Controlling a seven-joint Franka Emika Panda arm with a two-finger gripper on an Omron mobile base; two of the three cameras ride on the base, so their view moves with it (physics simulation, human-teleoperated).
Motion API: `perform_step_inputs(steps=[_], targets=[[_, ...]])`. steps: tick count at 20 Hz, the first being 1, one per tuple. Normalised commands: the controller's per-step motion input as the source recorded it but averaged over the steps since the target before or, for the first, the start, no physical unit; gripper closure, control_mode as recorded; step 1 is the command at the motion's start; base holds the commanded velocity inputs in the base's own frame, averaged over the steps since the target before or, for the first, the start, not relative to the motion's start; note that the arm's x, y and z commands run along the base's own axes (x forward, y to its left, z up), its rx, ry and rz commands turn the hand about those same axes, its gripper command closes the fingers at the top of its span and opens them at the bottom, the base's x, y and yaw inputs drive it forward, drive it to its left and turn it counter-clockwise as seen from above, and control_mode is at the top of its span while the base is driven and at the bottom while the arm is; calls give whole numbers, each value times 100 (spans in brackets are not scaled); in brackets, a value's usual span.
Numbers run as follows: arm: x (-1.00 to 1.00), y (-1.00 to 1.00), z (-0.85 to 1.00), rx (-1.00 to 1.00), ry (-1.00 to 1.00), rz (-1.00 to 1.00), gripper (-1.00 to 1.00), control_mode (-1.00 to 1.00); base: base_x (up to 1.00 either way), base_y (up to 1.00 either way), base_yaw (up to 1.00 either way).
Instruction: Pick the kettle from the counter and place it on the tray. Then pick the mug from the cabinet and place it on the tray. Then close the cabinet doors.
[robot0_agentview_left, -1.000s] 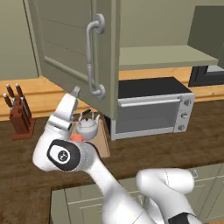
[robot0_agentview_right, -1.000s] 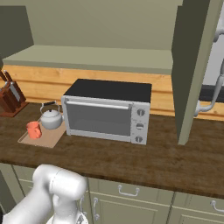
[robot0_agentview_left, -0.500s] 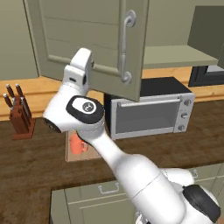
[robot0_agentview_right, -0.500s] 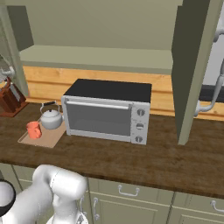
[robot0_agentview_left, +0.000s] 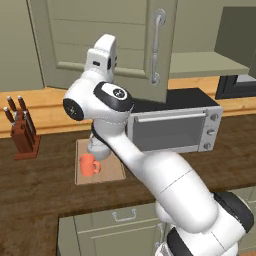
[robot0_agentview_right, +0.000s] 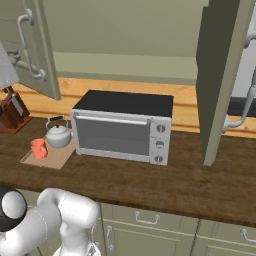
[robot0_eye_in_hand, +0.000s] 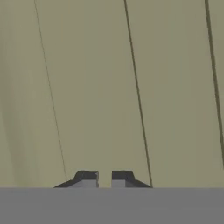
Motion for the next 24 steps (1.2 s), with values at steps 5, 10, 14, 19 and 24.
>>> perform_step_inputs(steps=[5, 10, 14, 19, 24], targets=[[77, -79, 0, 0, 14, 10, 100, -100, 0, 0, 0], [82, -80, 17, 0, 16, 12, 100, -100, 0, 0, 0], [78, -74, 13, 2, 6, 19, 100, -100, 0, 0, 0], [77, -52, 5, 4, 12, 23, 100, -100, 0, 0, 0], [93, -5, 0, 8, 16, 24, 100, -100, 0, 0, 0]])
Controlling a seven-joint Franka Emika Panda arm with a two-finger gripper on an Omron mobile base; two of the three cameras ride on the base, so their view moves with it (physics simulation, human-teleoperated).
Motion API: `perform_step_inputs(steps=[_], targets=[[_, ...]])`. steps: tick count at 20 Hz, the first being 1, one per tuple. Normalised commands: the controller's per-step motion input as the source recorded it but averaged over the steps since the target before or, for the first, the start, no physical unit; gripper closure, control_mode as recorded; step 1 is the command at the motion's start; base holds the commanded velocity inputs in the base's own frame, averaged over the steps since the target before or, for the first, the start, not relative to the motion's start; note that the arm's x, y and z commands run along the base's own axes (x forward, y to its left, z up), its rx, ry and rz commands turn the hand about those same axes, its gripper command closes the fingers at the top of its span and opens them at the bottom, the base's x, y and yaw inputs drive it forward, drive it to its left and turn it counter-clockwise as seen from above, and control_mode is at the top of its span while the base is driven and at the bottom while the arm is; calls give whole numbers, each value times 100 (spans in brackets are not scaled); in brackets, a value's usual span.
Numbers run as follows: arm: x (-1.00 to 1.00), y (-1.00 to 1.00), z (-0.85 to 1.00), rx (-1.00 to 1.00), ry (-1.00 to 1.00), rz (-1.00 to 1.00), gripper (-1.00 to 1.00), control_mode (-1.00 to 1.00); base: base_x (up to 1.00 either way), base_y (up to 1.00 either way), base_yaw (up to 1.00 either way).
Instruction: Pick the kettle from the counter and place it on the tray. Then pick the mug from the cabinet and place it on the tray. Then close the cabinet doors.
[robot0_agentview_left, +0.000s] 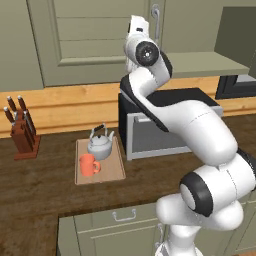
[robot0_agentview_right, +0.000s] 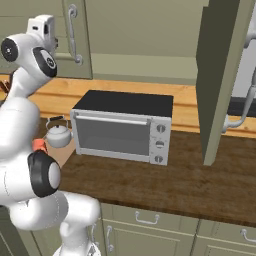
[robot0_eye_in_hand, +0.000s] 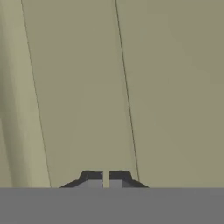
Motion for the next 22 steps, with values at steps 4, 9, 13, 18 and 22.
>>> perform_step_inputs(steps=[4, 9, 13, 18, 22], targets=[[81, 0, -6, 7, 7, 23, 100, -100, 0, 0, 0], [46, 0, -23, 0, 0, 13, 100, -100, 0, 0, 0], [-5, 0, -1, -4, 0, 6, 100, -100, 0, 0, 0], [-58, 0, 3, -7, -2, 1, 100, -100, 0, 0, 0], [-97, 0, 28, -1, -4, 0, 100, -100, 0, 0, 0]])
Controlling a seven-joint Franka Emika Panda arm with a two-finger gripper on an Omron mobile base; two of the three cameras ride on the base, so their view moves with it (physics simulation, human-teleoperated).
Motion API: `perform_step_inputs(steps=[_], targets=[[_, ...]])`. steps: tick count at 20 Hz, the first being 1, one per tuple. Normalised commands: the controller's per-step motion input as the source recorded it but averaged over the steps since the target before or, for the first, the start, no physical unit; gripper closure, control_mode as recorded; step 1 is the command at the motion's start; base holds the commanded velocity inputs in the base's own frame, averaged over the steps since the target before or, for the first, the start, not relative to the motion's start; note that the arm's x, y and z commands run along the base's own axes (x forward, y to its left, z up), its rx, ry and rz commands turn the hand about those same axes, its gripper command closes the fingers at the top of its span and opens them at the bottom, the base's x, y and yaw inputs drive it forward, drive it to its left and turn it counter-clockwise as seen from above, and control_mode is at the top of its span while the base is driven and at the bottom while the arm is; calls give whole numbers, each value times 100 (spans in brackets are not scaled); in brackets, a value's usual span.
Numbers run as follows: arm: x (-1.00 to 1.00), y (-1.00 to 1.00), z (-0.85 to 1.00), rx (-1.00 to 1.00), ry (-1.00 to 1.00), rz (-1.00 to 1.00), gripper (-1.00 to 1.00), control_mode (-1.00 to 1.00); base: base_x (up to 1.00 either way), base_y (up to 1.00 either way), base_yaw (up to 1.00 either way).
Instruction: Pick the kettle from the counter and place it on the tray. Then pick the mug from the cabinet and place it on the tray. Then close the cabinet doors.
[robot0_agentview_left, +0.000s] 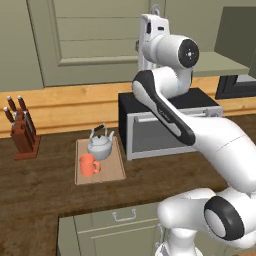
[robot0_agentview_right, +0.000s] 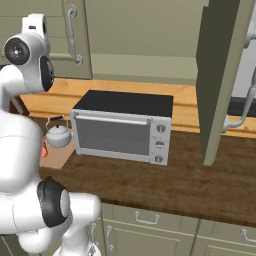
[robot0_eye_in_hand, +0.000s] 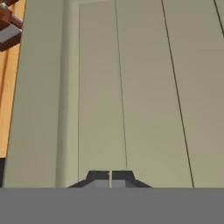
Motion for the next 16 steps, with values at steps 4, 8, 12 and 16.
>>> perform_step_inputs(steps=[4, 8, 12, 16], targets=[[-100, -10, 6, 0, 0, 0, 100, -100, 0, 0, 0], [-86, -41, -1, 5, 0, 0, 100, -100, 0, 0, 0], [-15, -45, -8, 14, -1, -1, 100, -100, 0, 0, 0], [-34, -56, -58, 24, 2, -1, 100, -100, 0, 0, 0]])
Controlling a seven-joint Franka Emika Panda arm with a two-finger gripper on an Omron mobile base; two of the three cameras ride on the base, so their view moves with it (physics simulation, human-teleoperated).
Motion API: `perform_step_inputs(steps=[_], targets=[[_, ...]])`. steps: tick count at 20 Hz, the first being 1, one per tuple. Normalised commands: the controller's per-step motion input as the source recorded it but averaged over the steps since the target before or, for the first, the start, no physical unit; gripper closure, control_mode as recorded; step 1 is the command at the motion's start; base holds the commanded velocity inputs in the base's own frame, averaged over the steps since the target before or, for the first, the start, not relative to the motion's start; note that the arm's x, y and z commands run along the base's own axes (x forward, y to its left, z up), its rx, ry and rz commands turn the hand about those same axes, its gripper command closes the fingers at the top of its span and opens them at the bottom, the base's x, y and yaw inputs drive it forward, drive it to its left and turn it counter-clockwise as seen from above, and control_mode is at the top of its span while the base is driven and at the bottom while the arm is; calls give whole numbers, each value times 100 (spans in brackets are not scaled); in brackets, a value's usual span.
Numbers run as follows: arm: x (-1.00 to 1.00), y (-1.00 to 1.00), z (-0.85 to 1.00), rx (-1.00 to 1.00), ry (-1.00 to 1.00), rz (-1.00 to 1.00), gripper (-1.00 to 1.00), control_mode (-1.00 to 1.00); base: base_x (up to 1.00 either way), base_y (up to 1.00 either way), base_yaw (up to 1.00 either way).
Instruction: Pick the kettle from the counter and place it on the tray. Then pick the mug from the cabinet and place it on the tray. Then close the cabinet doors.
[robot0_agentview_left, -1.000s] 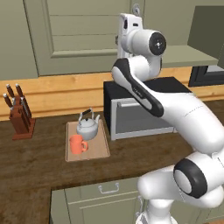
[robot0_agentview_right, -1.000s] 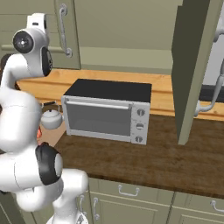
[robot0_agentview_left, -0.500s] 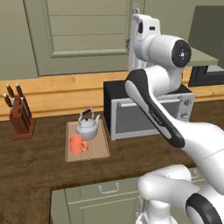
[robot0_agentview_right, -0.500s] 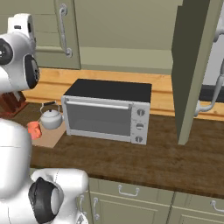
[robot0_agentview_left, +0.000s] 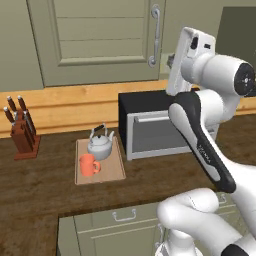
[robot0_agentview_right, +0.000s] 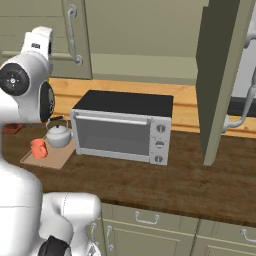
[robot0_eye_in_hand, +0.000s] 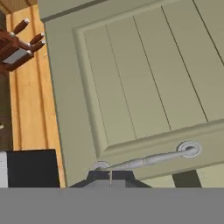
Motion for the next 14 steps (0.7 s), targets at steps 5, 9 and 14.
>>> perform_step_inputs(steps=[5, 9, 14], targets=[[-26, -60, -61, 48, -1, -5, 100, -100, 0, 0, 0], [-47, -63, -27, 49, -1, -4, 100, -100, 0, 0, 0], [-32, -60, -5, 36, 4, -1, 100, -100, 0, 0, 0]])
